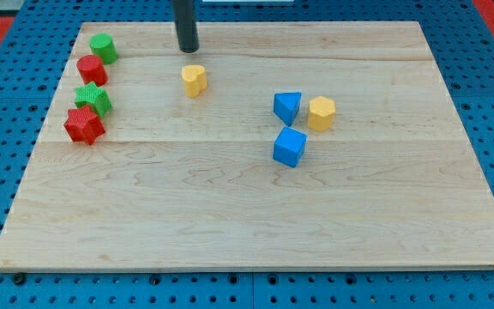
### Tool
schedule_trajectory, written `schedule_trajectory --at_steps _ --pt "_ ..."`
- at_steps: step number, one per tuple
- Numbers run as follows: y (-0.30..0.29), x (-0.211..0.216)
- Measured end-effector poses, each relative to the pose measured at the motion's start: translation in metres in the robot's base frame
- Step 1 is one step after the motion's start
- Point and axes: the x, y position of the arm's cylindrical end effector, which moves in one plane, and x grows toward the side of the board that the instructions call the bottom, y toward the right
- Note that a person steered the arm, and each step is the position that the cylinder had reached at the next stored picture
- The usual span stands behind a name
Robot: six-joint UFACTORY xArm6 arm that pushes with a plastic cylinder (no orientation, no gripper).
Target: Move the blue triangle below the yellow heart
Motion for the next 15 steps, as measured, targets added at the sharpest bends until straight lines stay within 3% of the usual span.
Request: schedule_trajectory --at_steps 3,5,6,9,11,13,15 --pt "0.022 0.026" --pt "0.189 0.097" --pt "0.22 0.127" --pt "0.131 0.144" --pt "0.144 0.133" --pt "0.099 0.129" --pt "0.096 0.121"
